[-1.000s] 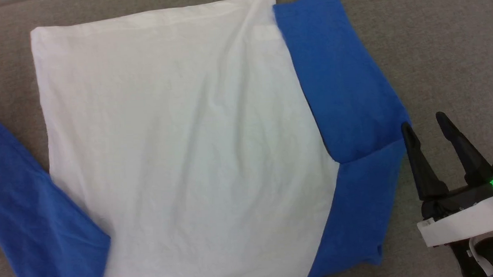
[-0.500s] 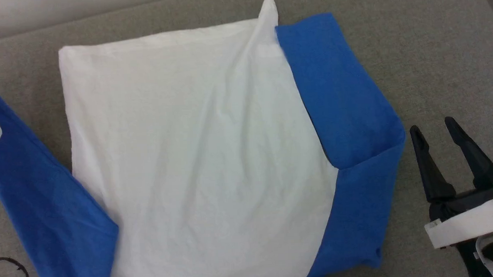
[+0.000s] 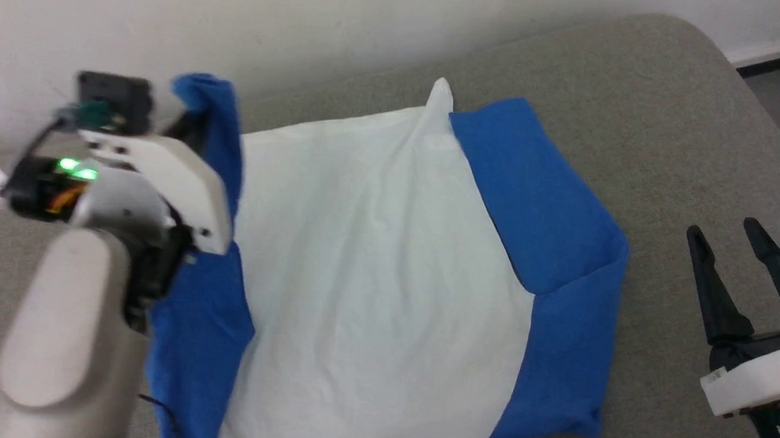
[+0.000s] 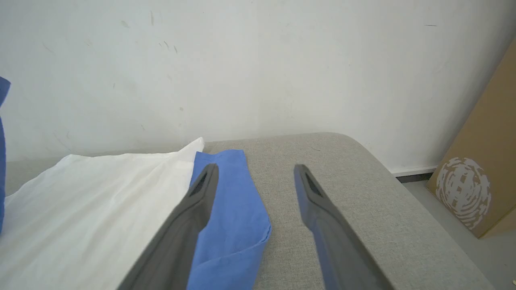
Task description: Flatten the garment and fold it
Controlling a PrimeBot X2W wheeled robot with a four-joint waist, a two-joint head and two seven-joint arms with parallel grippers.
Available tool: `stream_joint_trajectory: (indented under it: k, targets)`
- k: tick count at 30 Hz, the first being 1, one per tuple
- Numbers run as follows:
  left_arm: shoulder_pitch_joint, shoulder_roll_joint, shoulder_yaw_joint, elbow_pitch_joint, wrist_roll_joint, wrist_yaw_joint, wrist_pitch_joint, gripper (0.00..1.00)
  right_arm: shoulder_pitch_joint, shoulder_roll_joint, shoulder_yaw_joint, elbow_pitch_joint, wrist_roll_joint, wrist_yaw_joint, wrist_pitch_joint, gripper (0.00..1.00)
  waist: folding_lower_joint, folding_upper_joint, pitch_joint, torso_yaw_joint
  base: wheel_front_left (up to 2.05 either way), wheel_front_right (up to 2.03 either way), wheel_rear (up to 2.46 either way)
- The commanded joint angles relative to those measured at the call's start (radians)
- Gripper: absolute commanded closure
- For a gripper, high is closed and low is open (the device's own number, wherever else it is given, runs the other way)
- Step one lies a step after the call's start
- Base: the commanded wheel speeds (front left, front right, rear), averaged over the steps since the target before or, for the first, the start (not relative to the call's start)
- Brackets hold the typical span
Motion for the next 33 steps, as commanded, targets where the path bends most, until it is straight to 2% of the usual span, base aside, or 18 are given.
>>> stream_joint_trajectory:
  k: [1, 6, 10, 11, 13, 16, 21, 22, 23, 28, 33]
  targets:
    - [0.039, -0.042, -0.049, -0.050, 0.020, -0.004, 0.003, 1.00, 0.014, 0.008, -0.012, -0.017, -0.006, -0.001, 0.006, 0.00, 0.0002, 0.0000, -0.040, 0.002, 0.00, 0.00, 0.00]
    - [0.100, -0.174, -0.211, -0.106, 0.046, -0.019, 0.002, 1.00, 0.020, 0.018, -0.024, -0.037, -0.007, -0.001, 0.021, 0.00, 0.0002, 0.0000, -0.038, -0.033, 0.00, 0.00, 0.00]
    - [0.157, -0.291, -0.343, -0.040, 0.034, -0.051, 0.002, 1.00, 0.023, 0.028, -0.026, -0.042, -0.002, -0.001, 0.025, 0.00, 0.0002, 0.0000, -0.017, -0.065, 0.00, 0.00, 0.00]
    - [0.157, -0.291, -0.343, -0.040, 0.034, -0.051, 0.002, 1.00, 0.023, 0.028, -0.026, -0.042, -0.002, -0.001, 0.025, 0.00, 0.0002, 0.0000, -0.017, -0.065, 0.00, 0.00, 0.00]
    - [0.181, -0.340, -0.392, 0.016, 0.032, -0.060, -0.011, 1.00, 0.023, 0.032, -0.027, -0.042, 0.001, -0.001, 0.024, 0.00, 0.0002, 0.0000, -0.007, -0.077, 0.00, 0.00, 0.00]
    - [0.208, -0.381, -0.451, 0.105, 0.035, -0.072, -0.034, 1.00, 0.022, 0.037, -0.028, -0.039, 0.004, -0.001, 0.023, 0.00, 0.0002, 0.0000, 0.006, -0.089, 0.00, 0.00, 0.00]
    - [0.235, -0.413, -0.517, 0.212, 0.024, -0.094, -0.082, 1.00, 0.021, 0.041, -0.029, -0.033, 0.006, -0.001, 0.024, 0.00, 0.0002, 0.0000, 0.016, -0.087, 0.00, 0.00, 0.00]
    - [0.240, -0.416, -0.528, 0.226, 0.018, -0.100, -0.092, 0.63, 0.020, 0.042, -0.027, -0.031, 0.007, -0.001, 0.025, 0.00, 0.0002, 0.0000, 0.015, -0.084, 0.00, 0.00, 0.00]
    - [0.247, -0.419, -0.538, 0.238, 0.007, -0.109, -0.099, 0.00, 0.019, 0.042, -0.026, -0.029, 0.007, -0.001, 0.025, 0.00, 0.0002, 0.0000, 0.014, -0.080, 0.00, 0.00, 0.00]
    - [0.247, -0.427, -0.578, 0.220, -0.002, -0.134, -0.205, 0.00, 0.017, 0.042, -0.020, -0.027, 0.006, -0.001, 0.026, 0.00, 0.0002, 0.0000, -0.005, -0.050, 0.00, 0.00, 0.00]
    - [0.233, -0.428, -0.545, 0.126, 0.010, -0.115, -0.380, 0.00, 0.026, 0.035, -0.025, -0.031, 0.003, -0.001, 0.028, 0.00, 0.0002, 0.0000, -0.035, -0.002, 0.00, 0.00, 0.00]
